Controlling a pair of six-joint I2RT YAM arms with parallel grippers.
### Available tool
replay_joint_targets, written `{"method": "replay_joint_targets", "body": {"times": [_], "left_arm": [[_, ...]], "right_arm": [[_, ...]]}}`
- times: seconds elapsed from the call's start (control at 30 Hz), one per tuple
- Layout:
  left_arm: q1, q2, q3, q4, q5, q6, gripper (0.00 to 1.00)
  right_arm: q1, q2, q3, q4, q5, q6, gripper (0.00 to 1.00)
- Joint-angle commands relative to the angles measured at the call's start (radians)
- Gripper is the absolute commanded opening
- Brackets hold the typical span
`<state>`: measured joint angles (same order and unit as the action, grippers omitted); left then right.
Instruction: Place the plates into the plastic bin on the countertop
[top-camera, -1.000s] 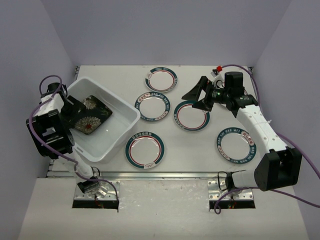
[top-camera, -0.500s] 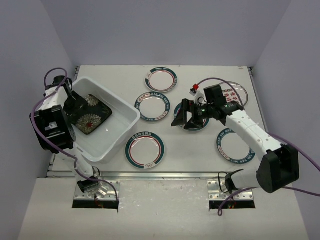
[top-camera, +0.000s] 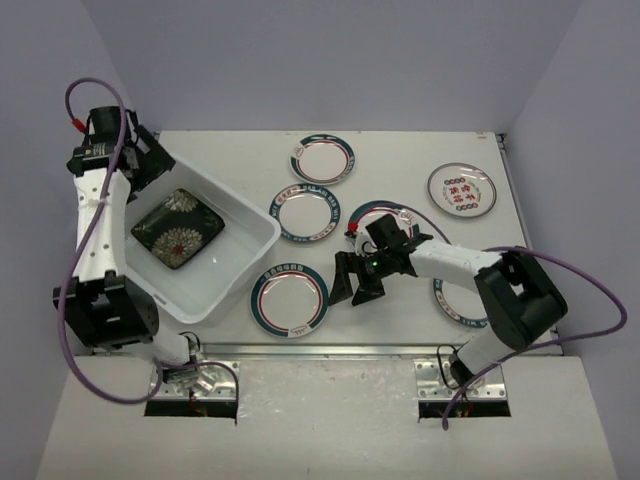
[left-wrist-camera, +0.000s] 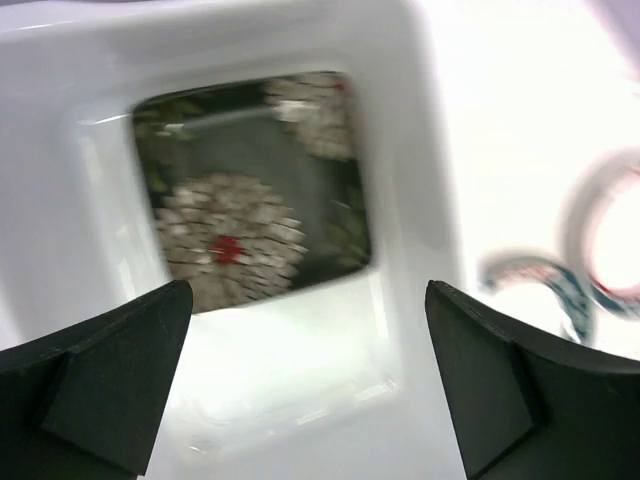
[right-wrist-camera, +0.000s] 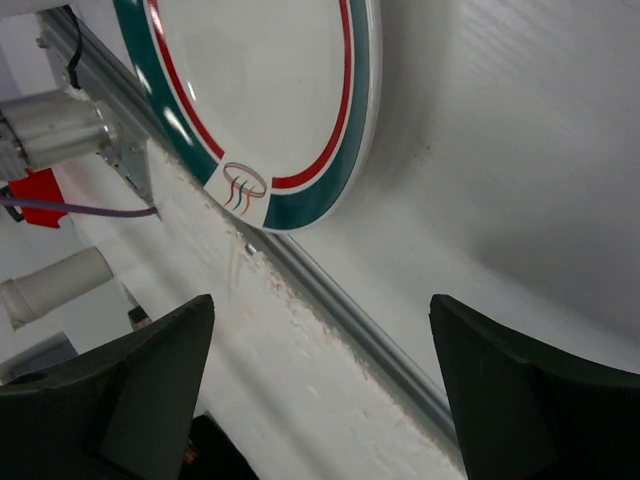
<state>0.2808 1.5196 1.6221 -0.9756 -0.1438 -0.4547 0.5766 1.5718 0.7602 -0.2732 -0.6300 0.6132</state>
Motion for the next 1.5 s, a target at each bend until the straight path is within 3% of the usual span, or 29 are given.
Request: {"method": "replay_joint_targets", "body": {"times": [0.0,0.13,0.23,0.33,0.47,0.6,0.67,0.77,0.9,1.03,1.1,1.2,1.27,1.33,1.4,1.43,1.47], "left_arm": [[-0.205,-0.253,-0.071,0.068,0.072,-0.058,1.0],[-0.294,-0.38,-0.212,0.082,0.088,-0.09,1.0],[-0.304,-0.426,-0.286,0.077,0.098,-0.073,1.0],[-0.304,-0.478,-0.358,0.037,0.103,-0.045,1.0],[-0.309,-0.528,-0.408,0.013,0.095,-0.028,1.0],[-0.351,-0.534,-0.403,-0.001,0.129,-0.025,1.0],[-0.372,-0.521,-0.39,0.013,0.219,-0.013,1.0],[-0.425,-0.495,-0.383,0.041,0.342,0.005,1.0],[-0.492,-0.452,-0.4,0.122,0.564,0.032,1.0],[-0.509,-0.4,-0.421,0.174,0.699,0.06,0.97],[-0.514,-0.375,-0.419,0.179,0.717,0.078,0.92],[-0.514,-0.354,-0.415,0.187,0.727,0.09,0.71],[-0.514,-0.342,-0.418,0.197,0.733,0.088,0.64],[-0.514,-0.333,-0.415,0.212,0.751,0.085,0.42],[-0.514,-0.337,-0.4,0.216,0.733,0.078,0.08],[-0.513,-0.34,-0.384,0.211,0.69,0.07,0.0],[-0.513,-0.344,-0.362,0.201,0.628,0.061,0.0]], "right_arm": [[0.019,0.086,-0.055,0.336,0.054,0.071,0.79],[0.03,0.216,-0.056,0.517,0.03,0.177,0.61],[0.043,0.255,-0.053,0.558,0.06,0.209,0.51],[0.05,0.325,-0.069,0.728,0.047,0.296,0.4],[0.065,0.348,-0.054,0.739,0.06,0.347,0.03],[0.064,0.139,-0.08,0.481,0.25,0.288,0.0],[0.058,0.003,-0.024,0.215,0.332,0.194,0.0],[0.031,-0.109,0.055,0.012,0.379,0.092,0.0],[-0.072,-0.201,0.254,-0.244,0.157,-0.053,0.0],[-0.088,-0.188,0.442,-0.344,-0.086,-0.091,0.0],[-0.091,-0.188,0.492,-0.331,-0.148,-0.059,0.0],[-0.103,-0.191,0.505,-0.236,-0.238,0.006,0.0],[-0.114,-0.19,0.494,-0.176,-0.27,0.075,0.0],[-0.116,-0.179,0.483,-0.09,-0.297,0.125,0.0],[-0.116,-0.172,0.479,-0.061,-0.295,0.156,0.0],[-0.117,-0.169,0.477,-0.058,-0.282,0.161,0.02],[-0.118,-0.166,0.476,-0.062,-0.263,0.159,0.04]]}}
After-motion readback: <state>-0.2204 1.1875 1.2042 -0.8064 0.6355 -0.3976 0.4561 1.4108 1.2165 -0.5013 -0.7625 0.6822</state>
